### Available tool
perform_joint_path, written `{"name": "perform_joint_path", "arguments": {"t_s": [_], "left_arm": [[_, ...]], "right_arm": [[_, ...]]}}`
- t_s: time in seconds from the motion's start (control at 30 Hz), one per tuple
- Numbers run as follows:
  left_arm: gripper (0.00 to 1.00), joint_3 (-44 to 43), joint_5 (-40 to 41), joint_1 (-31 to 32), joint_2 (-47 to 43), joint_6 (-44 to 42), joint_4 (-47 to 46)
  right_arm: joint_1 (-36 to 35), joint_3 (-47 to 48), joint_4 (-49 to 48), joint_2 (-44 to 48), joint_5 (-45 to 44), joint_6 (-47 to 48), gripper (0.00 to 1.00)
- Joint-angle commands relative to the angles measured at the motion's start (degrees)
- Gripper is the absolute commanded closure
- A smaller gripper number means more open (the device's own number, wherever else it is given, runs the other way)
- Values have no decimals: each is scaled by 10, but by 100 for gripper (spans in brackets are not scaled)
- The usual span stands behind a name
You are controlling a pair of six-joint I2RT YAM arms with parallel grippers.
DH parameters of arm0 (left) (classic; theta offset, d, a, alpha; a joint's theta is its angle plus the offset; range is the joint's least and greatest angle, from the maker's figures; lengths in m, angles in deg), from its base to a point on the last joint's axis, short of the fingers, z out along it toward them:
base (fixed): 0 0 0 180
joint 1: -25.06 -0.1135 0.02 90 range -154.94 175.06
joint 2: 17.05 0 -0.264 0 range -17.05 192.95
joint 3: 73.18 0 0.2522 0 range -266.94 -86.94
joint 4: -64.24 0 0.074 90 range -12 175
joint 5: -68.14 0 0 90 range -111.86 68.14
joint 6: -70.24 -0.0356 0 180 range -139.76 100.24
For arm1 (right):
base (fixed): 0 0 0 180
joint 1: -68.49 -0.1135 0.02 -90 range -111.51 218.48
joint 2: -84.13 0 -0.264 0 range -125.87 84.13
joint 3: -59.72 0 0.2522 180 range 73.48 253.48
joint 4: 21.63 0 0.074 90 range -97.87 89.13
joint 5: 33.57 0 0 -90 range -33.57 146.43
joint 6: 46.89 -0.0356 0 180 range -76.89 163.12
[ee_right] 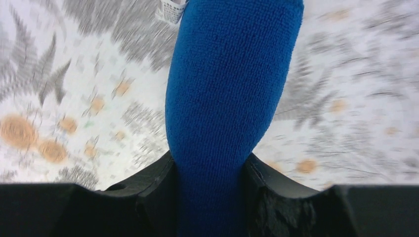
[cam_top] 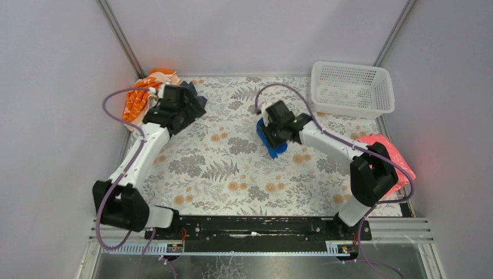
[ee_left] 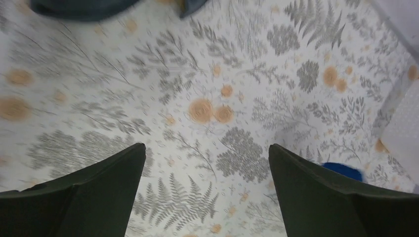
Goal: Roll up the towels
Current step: Pick up the towel at the center of the board, then place the towel in the bin.
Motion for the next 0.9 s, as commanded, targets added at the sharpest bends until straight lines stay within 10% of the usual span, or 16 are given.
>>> {"name": "perform_joint_path", "arguments": {"t_s": [0.0,0.5,0.87], "left_arm": [[2,-34,79,-26,-62,-95,73],[0,51,157,-29,-106,-140,22],[0,59,180,-33,-89,-141,21]], "right_arm": [[76,110,46,30,-59,31,100],[301,344,-44,-138,-316,135,100],[355,448,-90,-334,-245,149,100]]}}
